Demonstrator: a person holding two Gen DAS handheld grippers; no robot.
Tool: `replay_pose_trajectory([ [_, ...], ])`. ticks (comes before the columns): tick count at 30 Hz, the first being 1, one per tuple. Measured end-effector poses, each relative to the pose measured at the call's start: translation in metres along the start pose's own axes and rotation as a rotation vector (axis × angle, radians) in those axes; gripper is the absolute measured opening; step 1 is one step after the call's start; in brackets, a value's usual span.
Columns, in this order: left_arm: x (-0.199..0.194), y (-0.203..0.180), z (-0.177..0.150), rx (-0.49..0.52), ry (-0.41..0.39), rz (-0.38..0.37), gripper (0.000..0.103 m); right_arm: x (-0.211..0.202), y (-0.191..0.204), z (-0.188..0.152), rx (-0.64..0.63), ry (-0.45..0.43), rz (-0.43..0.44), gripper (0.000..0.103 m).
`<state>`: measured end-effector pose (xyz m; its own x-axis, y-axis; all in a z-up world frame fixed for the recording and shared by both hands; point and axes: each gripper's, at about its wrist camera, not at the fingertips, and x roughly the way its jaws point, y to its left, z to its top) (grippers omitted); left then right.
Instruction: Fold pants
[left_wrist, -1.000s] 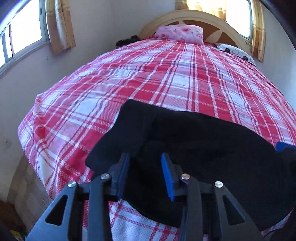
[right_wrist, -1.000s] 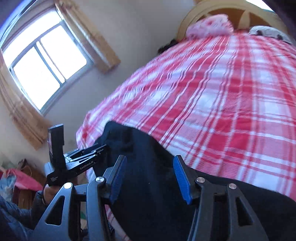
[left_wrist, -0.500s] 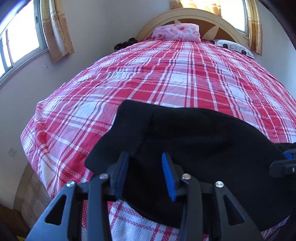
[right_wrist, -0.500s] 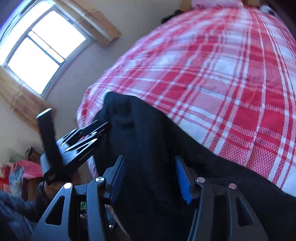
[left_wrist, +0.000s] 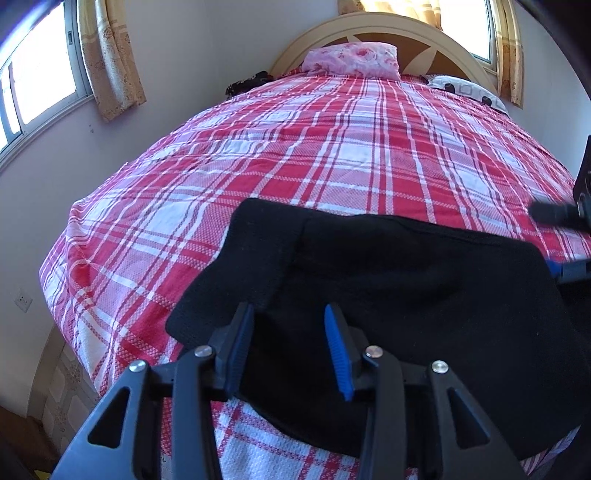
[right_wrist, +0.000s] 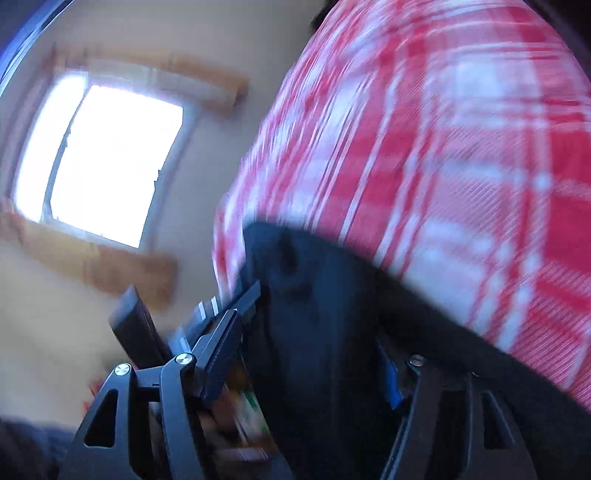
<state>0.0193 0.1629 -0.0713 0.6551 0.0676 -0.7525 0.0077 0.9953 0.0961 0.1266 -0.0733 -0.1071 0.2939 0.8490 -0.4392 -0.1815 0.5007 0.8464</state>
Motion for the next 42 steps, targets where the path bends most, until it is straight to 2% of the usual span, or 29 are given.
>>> replay_pose_trajectory([
  [1,0.0,0.0,0.0,0.001,0.0,-0.002,0.043,-0.012,-0.007,0.006,0.035,-0.071,0.008,0.068],
  [2,0.0,0.0,0.0,0.002,-0.001,-0.002,0.043,-0.02,-0.013,0.01,0.065,-0.104,0.034,0.068],
  [4,0.0,0.0,0.0,0.008,0.0,0.003,0.043,-0.03,-0.031,0.017,0.159,-0.137,0.133,0.068],
  [6,0.0,-0.001,-0.001,0.013,-0.004,0.005,0.043,-0.033,-0.037,0.018,0.18,-0.163,0.149,0.067],
  [9,0.0,-0.004,-0.002,0.032,-0.01,0.018,0.044,-0.032,-0.038,0.021,0.178,-0.166,0.153,0.067],
  [12,0.0,-0.003,-0.001,0.037,-0.01,0.013,0.044,-0.032,-0.034,0.029,0.145,-0.094,0.095,0.066],
  [14,-0.001,0.0,0.0,0.031,-0.005,0.0,0.044,-0.033,-0.029,0.032,0.112,-0.05,0.003,0.065],
  [15,-0.001,0.001,0.001,0.027,-0.004,-0.008,0.044,-0.045,-0.027,0.031,0.083,-0.089,-0.096,0.065],
  [17,-0.005,0.002,0.004,0.022,-0.005,-0.019,0.044,-0.088,-0.021,0.025,0.017,-0.23,-0.348,0.065],
  [19,-0.015,0.0,0.01,0.026,-0.035,-0.029,0.044,-0.127,-0.01,0.006,0.001,-0.333,-0.462,0.065],
  [21,-0.033,-0.01,0.018,0.043,-0.114,-0.045,0.045,-0.159,0.007,-0.023,-0.047,-0.412,-0.515,0.065],
  [23,-0.042,-0.027,0.026,0.074,-0.16,-0.079,0.057,-0.189,0.024,-0.061,-0.1,-0.495,-0.668,0.066],
  [24,-0.041,-0.034,0.027,0.082,-0.154,-0.093,0.062,-0.204,0.026,-0.077,-0.109,-0.532,-0.754,0.066],
  [25,-0.037,-0.041,0.028,0.083,-0.132,-0.108,0.062,-0.22,0.024,-0.09,-0.105,-0.559,-0.82,0.066],
  [27,-0.015,-0.055,0.027,0.064,-0.021,-0.15,0.062,-0.254,0.015,-0.111,-0.068,-0.621,-0.95,0.066],
  [29,0.009,-0.061,0.018,0.023,0.082,-0.167,0.063,-0.283,0.003,-0.119,-0.028,-0.659,-1.064,0.066],
  [30,0.007,-0.063,0.016,0.021,0.05,-0.156,0.064,-0.301,-0.002,-0.123,-0.01,-0.69,-1.132,0.066],
  [31,0.005,-0.065,0.013,0.031,0.024,-0.141,0.064,-0.312,-0.008,-0.121,-0.004,-0.714,-1.161,0.066],
  [33,0.002,-0.07,0.011,0.049,0.015,-0.112,0.066,-0.338,-0.019,-0.115,0.027,-0.732,-1.212,0.066],
  [35,0.004,-0.066,0.012,0.023,0.028,-0.104,0.072,-0.356,-0.031,-0.1,0.072,-0.72,-1.258,0.066],
  [37,0.008,-0.059,0.014,-0.021,0.048,-0.12,0.075,-0.368,-0.052,-0.084,0.123,-0.662,-1.299,0.066],
  [39,0.006,-0.061,0.014,-0.016,0.054,-0.114,0.075,-0.369,-0.074,-0.066,0.146,-0.606,-1.323,0.066],
  [42,0.005,-0.061,0.013,-0.007,0.058,-0.105,0.075,-0.363,-0.108,-0.048,0.215,-0.503,-1.408,0.066],
])
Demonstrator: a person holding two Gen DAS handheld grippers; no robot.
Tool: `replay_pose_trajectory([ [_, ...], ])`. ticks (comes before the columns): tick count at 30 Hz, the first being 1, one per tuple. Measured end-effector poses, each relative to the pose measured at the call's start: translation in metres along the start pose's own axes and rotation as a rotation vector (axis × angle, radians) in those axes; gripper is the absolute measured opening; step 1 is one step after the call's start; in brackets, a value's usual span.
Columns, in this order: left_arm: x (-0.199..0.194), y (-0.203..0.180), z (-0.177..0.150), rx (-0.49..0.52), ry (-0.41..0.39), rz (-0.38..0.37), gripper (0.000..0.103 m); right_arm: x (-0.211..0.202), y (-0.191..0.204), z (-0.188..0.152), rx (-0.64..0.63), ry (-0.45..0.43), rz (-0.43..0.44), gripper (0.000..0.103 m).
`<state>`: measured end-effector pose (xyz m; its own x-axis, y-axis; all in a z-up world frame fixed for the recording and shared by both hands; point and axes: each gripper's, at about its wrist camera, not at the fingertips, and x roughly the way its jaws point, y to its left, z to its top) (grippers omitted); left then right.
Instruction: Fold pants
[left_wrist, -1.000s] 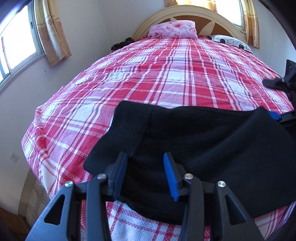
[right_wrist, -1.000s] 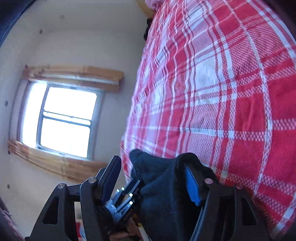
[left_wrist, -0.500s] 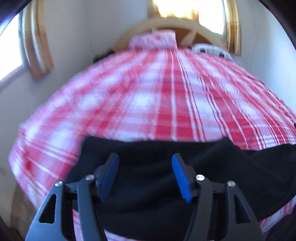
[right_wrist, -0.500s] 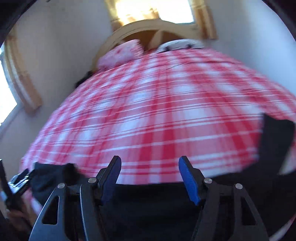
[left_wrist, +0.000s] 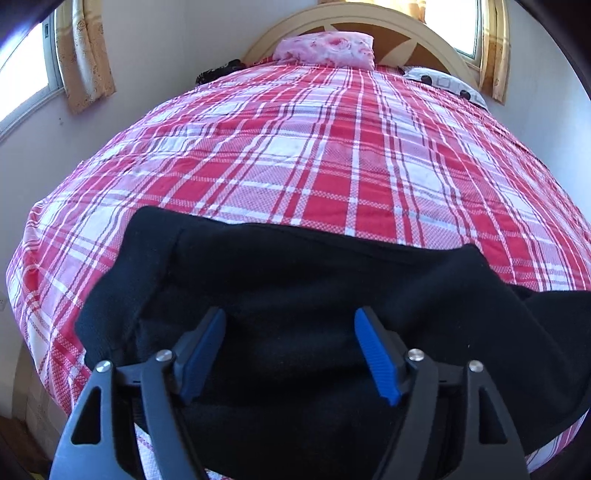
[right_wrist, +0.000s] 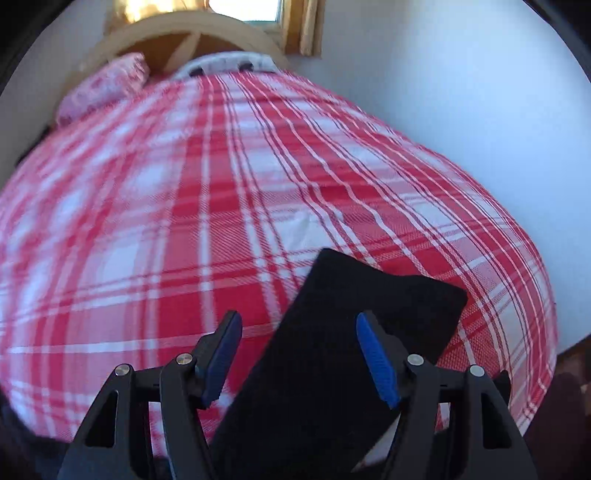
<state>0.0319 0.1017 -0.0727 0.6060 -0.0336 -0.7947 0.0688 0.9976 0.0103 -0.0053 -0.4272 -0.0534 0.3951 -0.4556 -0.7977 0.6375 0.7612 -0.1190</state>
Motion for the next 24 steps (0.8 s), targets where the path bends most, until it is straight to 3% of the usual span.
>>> replay_pose_trajectory([
  [1,0.001,0.0,0.0,-0.003,0.002,-0.001,0.075,0.006,-0.006,-0.002,0.019,0.014,0.015,0.063],
  [3,0.001,-0.001,0.0,-0.003,0.005,0.004,0.075,0.006,-0.022,-0.002,0.072,0.021,0.046,0.034],
  [4,0.001,-0.001,0.0,-0.002,0.006,0.007,0.075,0.003,-0.027,-0.001,0.075,0.017,0.056,0.008],
  [7,0.001,-0.002,0.001,-0.003,0.006,0.017,0.075,-0.017,-0.057,-0.007,0.16,-0.01,0.186,0.007],
  [10,0.001,-0.002,0.001,-0.008,0.01,0.02,0.075,-0.052,-0.093,-0.029,0.256,-0.104,0.321,0.007],
  [13,0.001,-0.002,0.002,-0.011,0.016,0.021,0.075,-0.088,-0.139,-0.074,0.396,-0.222,0.462,0.007],
  [15,0.002,-0.002,0.002,-0.01,0.019,0.021,0.075,-0.097,-0.17,-0.108,0.505,-0.267,0.507,0.007],
  [17,0.002,-0.003,0.003,-0.007,0.02,0.025,0.076,-0.092,-0.199,-0.148,0.604,-0.262,0.507,0.007],
  [20,0.003,-0.004,0.004,-0.005,0.025,0.03,0.076,-0.082,-0.222,-0.186,0.665,-0.208,0.413,0.008],
  [24,0.003,-0.004,0.004,-0.008,0.027,0.035,0.076,-0.081,-0.244,-0.211,0.794,-0.194,0.405,0.012],
])
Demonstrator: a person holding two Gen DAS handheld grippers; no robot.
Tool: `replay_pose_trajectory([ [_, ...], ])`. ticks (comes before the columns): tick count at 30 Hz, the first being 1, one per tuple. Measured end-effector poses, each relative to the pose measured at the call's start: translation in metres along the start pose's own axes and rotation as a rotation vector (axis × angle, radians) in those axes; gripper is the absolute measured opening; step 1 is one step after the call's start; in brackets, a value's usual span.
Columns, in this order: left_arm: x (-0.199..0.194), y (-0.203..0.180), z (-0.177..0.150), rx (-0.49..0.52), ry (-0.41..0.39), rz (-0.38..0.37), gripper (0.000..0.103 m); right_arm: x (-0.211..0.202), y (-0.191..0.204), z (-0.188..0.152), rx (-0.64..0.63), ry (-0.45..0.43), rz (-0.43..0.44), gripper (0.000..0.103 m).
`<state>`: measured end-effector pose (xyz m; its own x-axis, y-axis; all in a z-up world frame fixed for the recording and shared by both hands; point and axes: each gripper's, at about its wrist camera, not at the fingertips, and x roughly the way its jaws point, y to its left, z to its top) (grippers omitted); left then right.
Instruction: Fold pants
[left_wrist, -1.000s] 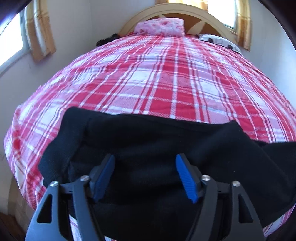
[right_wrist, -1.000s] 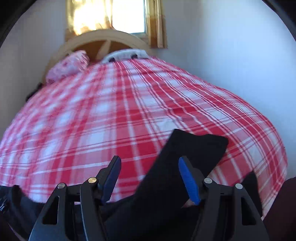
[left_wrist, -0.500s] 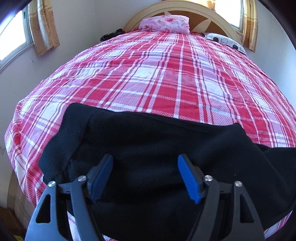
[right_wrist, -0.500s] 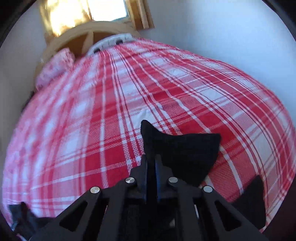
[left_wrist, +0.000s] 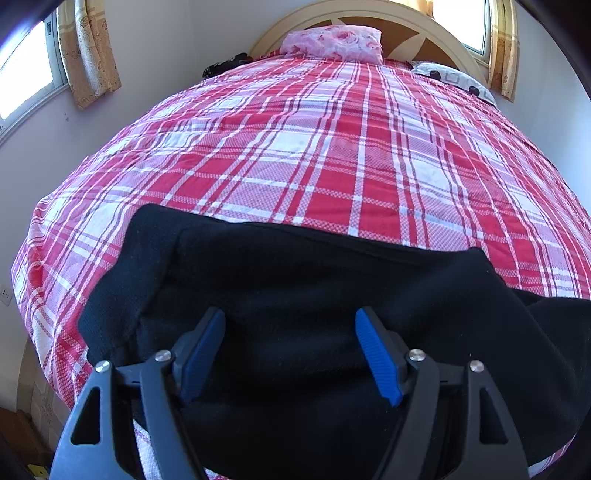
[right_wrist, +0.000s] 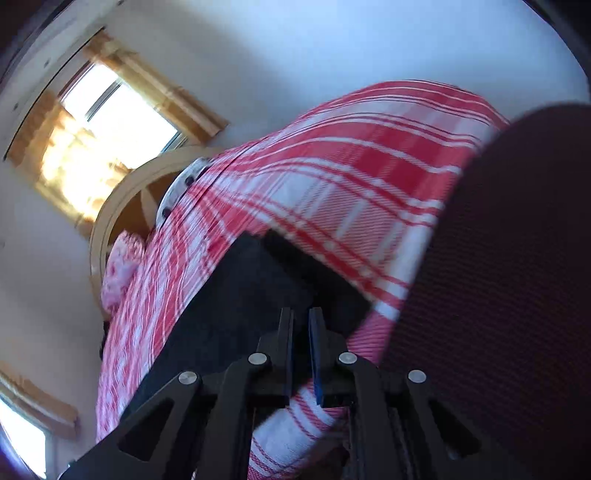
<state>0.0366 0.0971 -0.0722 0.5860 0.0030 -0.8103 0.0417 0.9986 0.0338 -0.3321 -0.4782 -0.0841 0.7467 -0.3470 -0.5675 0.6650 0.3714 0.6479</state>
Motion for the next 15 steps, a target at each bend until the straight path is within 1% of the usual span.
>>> replay_pose_trajectory([
  [1,0.0,0.0,0.0,0.002,-0.001,0.0,0.076,-0.004,-0.005,0.001,0.03,-0.015,0.011,0.02],
  [2,0.0,0.0,0.0,0.005,-0.003,0.002,0.076,-0.005,-0.009,0.002,0.045,-0.025,0.016,0.036],
  [3,0.0,0.0,0.0,0.006,-0.004,0.003,0.076,-0.007,-0.009,0.004,0.053,-0.036,0.017,0.045],
  [4,0.0,0.0,0.0,0.007,-0.005,0.004,0.076,-0.007,-0.008,0.005,0.056,-0.047,0.013,0.059],
  [5,0.0,0.0,0.0,0.006,-0.004,0.004,0.076,-0.008,-0.005,0.005,0.051,-0.061,0.012,0.062],
  [8,0.0,0.0,0.0,0.009,-0.003,0.008,0.076,0.0,0.006,0.012,-0.02,-0.061,-0.007,0.062],
  [10,-0.001,-0.001,0.0,0.014,-0.004,0.013,0.076,0.009,0.021,0.014,-0.136,-0.054,-0.053,0.062],
  [11,-0.002,-0.001,0.0,0.015,-0.004,0.015,0.076,0.015,0.033,0.013,-0.214,-0.056,-0.08,0.062],
  [12,-0.002,-0.001,0.0,0.015,-0.005,0.016,0.076,0.019,0.037,0.012,-0.257,-0.052,-0.097,0.061],
  [13,-0.002,-0.001,0.0,0.015,-0.006,0.017,0.076,0.027,0.044,0.011,-0.311,-0.036,-0.127,0.057],
  [15,-0.002,-0.001,0.0,0.017,-0.006,0.019,0.077,0.043,0.053,0.01,-0.376,0.005,-0.17,0.056],
])
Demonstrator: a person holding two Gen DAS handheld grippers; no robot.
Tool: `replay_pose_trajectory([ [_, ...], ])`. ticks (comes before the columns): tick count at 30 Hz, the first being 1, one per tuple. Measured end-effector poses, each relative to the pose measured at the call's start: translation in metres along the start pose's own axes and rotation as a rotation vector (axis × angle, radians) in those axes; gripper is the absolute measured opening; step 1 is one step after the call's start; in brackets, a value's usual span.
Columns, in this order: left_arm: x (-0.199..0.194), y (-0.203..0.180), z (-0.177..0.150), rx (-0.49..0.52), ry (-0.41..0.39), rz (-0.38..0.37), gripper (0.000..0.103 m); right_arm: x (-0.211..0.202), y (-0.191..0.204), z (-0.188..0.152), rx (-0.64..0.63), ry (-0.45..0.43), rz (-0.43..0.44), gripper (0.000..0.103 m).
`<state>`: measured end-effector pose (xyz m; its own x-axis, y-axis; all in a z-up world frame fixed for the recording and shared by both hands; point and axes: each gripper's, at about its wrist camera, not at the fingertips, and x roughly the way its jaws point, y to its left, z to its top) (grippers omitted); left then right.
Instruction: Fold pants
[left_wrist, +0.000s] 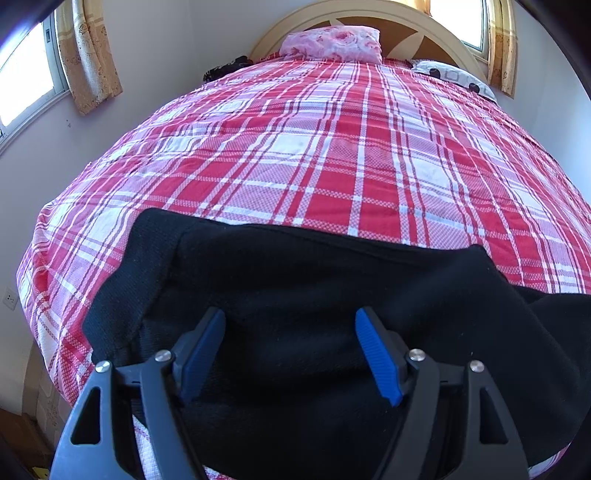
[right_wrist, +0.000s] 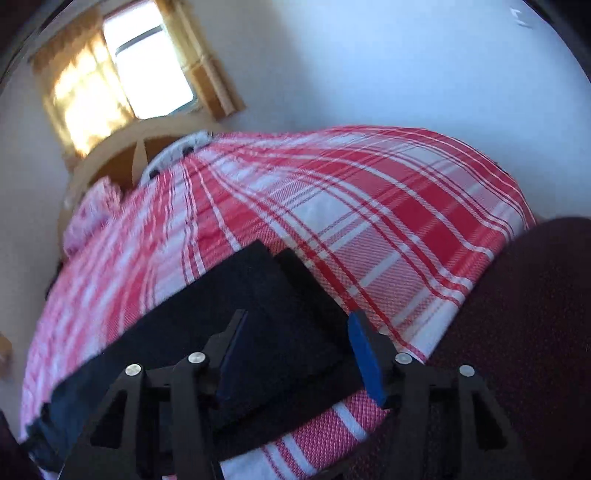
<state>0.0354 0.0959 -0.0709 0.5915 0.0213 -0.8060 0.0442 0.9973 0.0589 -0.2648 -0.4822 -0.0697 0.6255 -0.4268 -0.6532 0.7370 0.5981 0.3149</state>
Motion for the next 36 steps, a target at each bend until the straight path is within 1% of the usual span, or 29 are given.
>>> replay_pose_trajectory([
  [1,0.0,0.0,0.0,0.002,-0.003,0.011,0.08,0.005,0.001,-0.002,-0.014,0.015,-0.006,0.056],
  [3,-0.001,0.0,0.0,0.007,-0.006,0.027,0.082,0.02,0.0,-0.007,-0.037,0.051,-0.03,0.049],
  [4,-0.001,0.0,0.0,0.008,-0.006,0.029,0.082,0.026,-0.001,-0.006,-0.035,0.072,-0.037,0.042],
  [5,-0.001,0.0,0.0,0.005,-0.005,0.027,0.082,0.023,-0.001,-0.005,-0.043,0.059,-0.045,0.017],
  [6,-0.001,0.0,0.001,0.004,-0.005,0.026,0.082,0.021,0.002,-0.005,-0.079,0.059,-0.049,0.009],
  [7,-0.001,0.0,0.001,0.004,-0.004,0.026,0.082,0.019,0.005,-0.005,-0.102,0.062,-0.047,0.007],
  [11,0.0,-0.001,0.001,0.009,-0.006,0.029,0.082,0.005,0.009,-0.01,-0.139,0.025,-0.1,0.006],
  [16,-0.001,0.0,0.004,0.032,-0.004,0.027,0.082,0.005,0.01,-0.012,-0.156,0.046,-0.094,0.004],
  [18,-0.002,-0.002,0.004,0.043,-0.005,0.025,0.082,-0.003,0.012,-0.011,-0.177,0.033,-0.106,0.004],
  [22,-0.007,-0.003,0.003,0.061,-0.011,0.01,0.082,-0.012,0.008,-0.008,-0.176,0.032,-0.137,0.004],
  [23,-0.006,-0.005,0.003,0.068,-0.015,0.016,0.082,-0.013,0.006,-0.008,-0.167,0.036,-0.133,0.004],
  [26,-0.007,-0.007,0.001,0.078,-0.023,0.029,0.082,-0.016,-0.004,-0.012,-0.108,0.013,-0.033,0.005],
  [28,-0.008,-0.009,0.001,0.09,-0.028,0.034,0.082,-0.019,-0.02,-0.013,0.003,-0.01,0.003,0.006],
  [30,-0.011,-0.01,0.002,0.101,-0.04,0.036,0.082,-0.02,-0.034,-0.014,0.106,-0.003,-0.049,0.007],
  [31,-0.013,-0.01,0.002,0.101,-0.048,0.033,0.082,-0.022,-0.037,-0.016,0.133,-0.007,-0.051,0.007],
  [34,-0.02,-0.011,0.003,0.091,-0.067,0.016,0.082,-0.03,-0.037,-0.018,0.135,-0.039,-0.014,0.007],
  [36,-0.029,-0.014,0.003,0.092,-0.09,-0.001,0.082,-0.03,-0.034,-0.017,0.13,-0.042,0.004,0.007],
])
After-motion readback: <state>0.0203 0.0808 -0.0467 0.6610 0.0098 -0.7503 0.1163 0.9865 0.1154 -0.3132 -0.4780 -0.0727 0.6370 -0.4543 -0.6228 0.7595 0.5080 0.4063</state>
